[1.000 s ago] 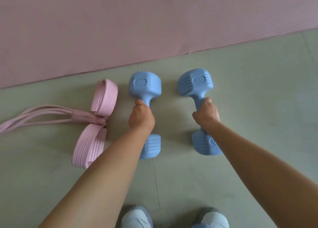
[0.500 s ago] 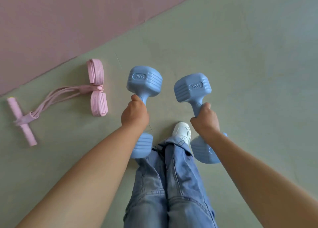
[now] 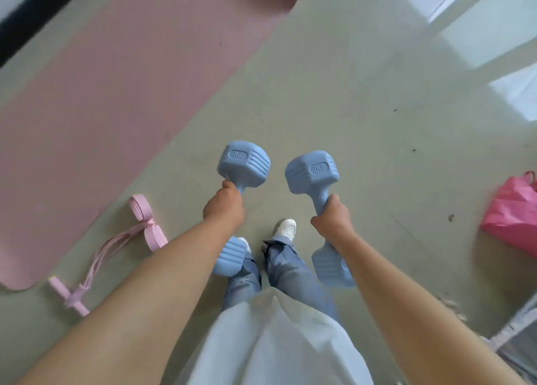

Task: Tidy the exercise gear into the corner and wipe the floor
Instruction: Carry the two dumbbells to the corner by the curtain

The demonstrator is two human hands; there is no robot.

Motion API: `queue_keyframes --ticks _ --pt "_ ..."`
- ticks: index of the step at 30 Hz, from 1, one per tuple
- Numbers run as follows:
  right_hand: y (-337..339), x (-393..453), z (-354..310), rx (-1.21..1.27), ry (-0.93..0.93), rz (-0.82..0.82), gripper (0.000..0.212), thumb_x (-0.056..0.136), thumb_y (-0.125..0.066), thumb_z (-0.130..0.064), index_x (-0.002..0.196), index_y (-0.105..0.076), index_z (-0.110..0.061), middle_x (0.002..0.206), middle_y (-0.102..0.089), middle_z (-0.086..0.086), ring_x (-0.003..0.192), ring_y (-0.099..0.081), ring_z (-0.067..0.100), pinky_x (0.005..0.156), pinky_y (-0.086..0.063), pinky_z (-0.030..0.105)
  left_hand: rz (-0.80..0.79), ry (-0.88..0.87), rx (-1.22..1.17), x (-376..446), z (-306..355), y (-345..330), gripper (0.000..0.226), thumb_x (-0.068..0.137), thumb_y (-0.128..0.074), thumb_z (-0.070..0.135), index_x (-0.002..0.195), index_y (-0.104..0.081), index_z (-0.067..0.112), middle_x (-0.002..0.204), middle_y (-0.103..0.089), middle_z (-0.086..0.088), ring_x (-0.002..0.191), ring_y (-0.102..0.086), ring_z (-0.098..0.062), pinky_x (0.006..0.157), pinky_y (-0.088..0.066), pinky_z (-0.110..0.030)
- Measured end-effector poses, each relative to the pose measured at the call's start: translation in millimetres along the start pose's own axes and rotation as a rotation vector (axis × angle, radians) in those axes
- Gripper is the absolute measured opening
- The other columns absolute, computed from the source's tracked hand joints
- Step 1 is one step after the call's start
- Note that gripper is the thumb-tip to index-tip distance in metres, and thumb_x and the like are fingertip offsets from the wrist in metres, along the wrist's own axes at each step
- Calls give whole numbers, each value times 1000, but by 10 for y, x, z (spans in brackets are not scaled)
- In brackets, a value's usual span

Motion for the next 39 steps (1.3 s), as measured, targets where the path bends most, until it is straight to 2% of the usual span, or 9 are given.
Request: queue_keyframes --ticks 4,8,13,15,19,22,29,36,39 --pt "634 -133 225 91 -29 35 21 87 -51 -3 106 -42 -5 70 -37 -2 84 -44 25 68 -36 30 -11 -109 121 -298 726 368 38 93 -45 3 129 -33 -1 130 -54 -16 118 -56 -34 88 -46 -39" --pt "1310 15 381 170 -15 55 32 85 -51 -2 117 -44 1 96 -48 10 82 -44 24 51 -31 24 -4 -173 275 -358 1601 692 42 93 -45 4 132 -29 -1 131 -53 -16 121 -54 -34 92 -46 -39" --pt "2312 414 544 179 13 30 20 85 -50 -3 97 -36 -11 67 -36 -3 82 -45 25 58 -34 26 6 -225 388 -286 2855 993 43 93 -47 7 130 -29 -1 129 -55 -17 120 -55 -34 92 -45 -39" --pt "2782 620 610 173 19 46 19 85 -49 -2 97 -36 -11 66 -34 -3 82 -45 25 49 -29 24 7 -228 395 -219 3330 1115 44 93 -48 9 130 -29 -1 128 -56 -17 118 -56 -34 91 -46 -38" --pt "3716 1023 681 130 2 103 29 86 -48 -2 115 -43 -5 71 -38 0 83 -45 25 63 -36 29 8 -244 385 1 4166 1399 46 93 -49 10 132 -28 -3 128 -56 -17 119 -56 -34 90 -46 -38" --pt "4297 1379 647 78 -2 120 23 85 -48 -2 106 -42 -9 67 -34 -3 81 -45 26 59 -35 28 9 -259 387 225 4706 1639 47 94 -48 11 133 -27 -4 129 -55 -18 118 -56 -34 89 -46 -38" --pt "5921 2488 -20 -24 19 84 17 84 -48 -1 80 -35 -11 64 -35 -2 62 -42 19 46 -25 22 -2 -321 405 1120 6324 2654 44 93 -46 8 132 -29 -3 127 -57 -16 115 -57 -32 90 -47 -37" --pt "7610 3369 -719 -59 35 99 17 84 -50 -2 87 -35 -9 65 -34 -2 69 -44 22 46 -25 22 22 -320 464 1776 7718 3833 41 93 -44 5 132 -30 -1 124 -57 -14 114 -59 -31 89 -48 -36" --pt "8184 3660 -974 -69 72 101 24 84 -52 -3 72 -33 -12 65 -33 -2 63 -42 19 46 -24 22 32 -333 506 1995 8199 4203 46 92 -44 5 135 -27 0 122 -58 -13 112 -59 -30 88 -49 -35"
Point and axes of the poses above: each hand's wrist, its own x-axis towards the middle knuckle, its own y-axis out of the back of the hand, z = x × y, the point moved 9 cm from there along x, towards the middle knuckle
